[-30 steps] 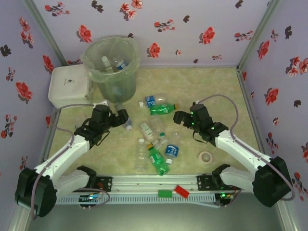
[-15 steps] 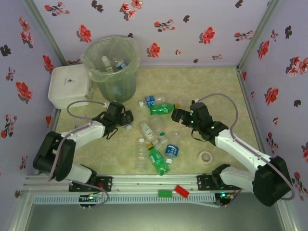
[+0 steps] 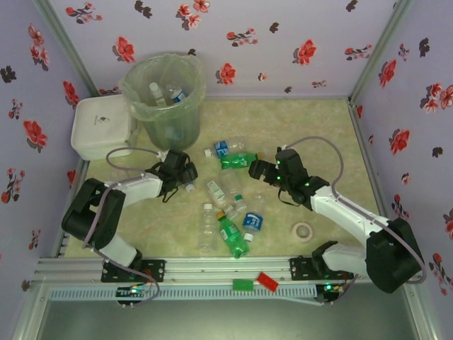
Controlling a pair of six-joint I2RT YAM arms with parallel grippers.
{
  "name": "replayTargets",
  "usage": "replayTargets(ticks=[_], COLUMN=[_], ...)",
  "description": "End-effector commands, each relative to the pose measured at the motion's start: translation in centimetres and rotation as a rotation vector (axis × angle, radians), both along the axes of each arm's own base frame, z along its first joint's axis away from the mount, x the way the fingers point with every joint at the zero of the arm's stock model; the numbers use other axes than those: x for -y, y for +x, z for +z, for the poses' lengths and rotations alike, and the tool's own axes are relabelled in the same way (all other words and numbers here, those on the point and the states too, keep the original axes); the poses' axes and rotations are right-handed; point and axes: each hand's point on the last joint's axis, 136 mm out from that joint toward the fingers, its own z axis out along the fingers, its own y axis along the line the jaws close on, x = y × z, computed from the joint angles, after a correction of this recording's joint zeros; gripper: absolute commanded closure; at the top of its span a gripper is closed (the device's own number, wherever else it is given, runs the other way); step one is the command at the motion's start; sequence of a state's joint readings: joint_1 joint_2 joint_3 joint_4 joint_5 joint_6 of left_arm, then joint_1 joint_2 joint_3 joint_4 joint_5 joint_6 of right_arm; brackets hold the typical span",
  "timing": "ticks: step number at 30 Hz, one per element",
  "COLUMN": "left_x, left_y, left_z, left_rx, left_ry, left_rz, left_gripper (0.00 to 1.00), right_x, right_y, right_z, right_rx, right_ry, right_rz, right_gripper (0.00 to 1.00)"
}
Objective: Put the plastic bottles in the bin
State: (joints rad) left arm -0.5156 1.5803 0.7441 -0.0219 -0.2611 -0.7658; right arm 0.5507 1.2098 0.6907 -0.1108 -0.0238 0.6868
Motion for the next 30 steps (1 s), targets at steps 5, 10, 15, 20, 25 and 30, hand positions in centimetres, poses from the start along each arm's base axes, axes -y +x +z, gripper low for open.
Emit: replayTargets(ticks=[5,10,15,20,25,30], left_x=[-2.3,-3.3,-3.8,-4.8,-7.1,-9.2], left_y=[-1.2,-2.0,-1.5,-2.5,-4.1,-5.1], left_z=[-1.0,-1.0,0.4,1.9,5.1,10.1], left_rx=[0.025,0.037,0.103,0.142,0.274,0.401], left_ry=[0.09,0.119,0.143,0.127,0.095,0.069], left_rz=[0.033,0.033,0.043,0.07,0.136,0.187], left_gripper=[0.29,0.34,0.46,0.51,0.52,0.53], right_x=[-2.0,-2.8,-4.1,-5.8,-6.4,-6.7], right_y=[1.8,2.2,3.3,4.3,4.7,4.7], right_z=[2.0,1.0,1.1,2.2,1.9,1.4], right_rx=[0.049,0.021,0.007,-0.008,0.002,0.026], right_ry=[0.025,0.055,0.061,0.078,0.139,0.145], right_rz=[0.054,0.053,0.083,0.134,0.132,0.154], right_gripper=[0.0,0.0,0.0,0.0,0.0,0.0])
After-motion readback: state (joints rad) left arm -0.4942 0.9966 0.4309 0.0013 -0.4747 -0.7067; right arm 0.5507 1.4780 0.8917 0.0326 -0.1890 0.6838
